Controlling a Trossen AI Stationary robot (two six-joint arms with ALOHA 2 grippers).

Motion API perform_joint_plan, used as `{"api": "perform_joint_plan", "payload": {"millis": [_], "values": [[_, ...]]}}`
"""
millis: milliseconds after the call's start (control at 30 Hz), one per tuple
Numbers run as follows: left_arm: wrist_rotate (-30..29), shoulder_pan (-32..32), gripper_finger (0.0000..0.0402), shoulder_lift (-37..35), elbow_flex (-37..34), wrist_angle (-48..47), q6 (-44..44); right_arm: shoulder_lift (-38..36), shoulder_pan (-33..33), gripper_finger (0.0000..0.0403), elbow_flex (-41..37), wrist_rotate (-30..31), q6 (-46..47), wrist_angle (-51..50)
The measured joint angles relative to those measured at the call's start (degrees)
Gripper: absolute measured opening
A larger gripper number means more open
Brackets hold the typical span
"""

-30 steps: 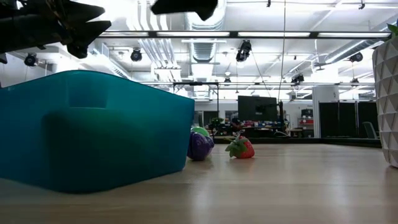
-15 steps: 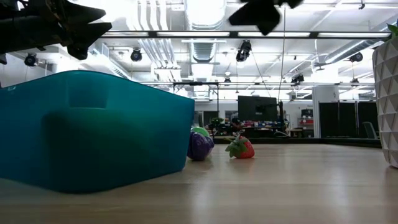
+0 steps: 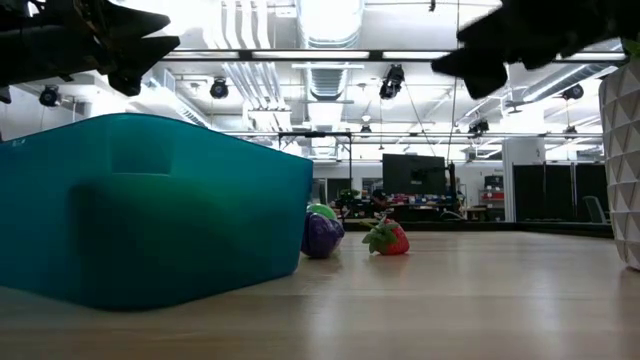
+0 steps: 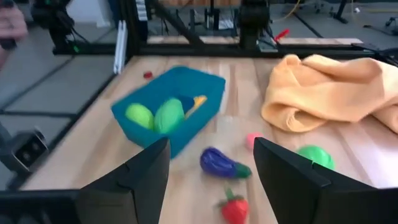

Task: Pick and placing Produce into tupperware
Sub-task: Put the strawberry into the blue bin

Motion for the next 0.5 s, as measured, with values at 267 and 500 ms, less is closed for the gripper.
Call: {"api": "perform_joint_plan", "payload": {"millis": [267,500], "values": [[0.0,-0.01,0.0206,0.0,0.0,-0.09,0.03,3.77,-1.01,0.0248,-0.19,4.24,4.6,-0.6],[0.0,0.0,0.0206,-0.03,0.01,-0.02,0.1,7.95,-1.03,0.0341,2.78,3.18,3.83,-1.99]]}}
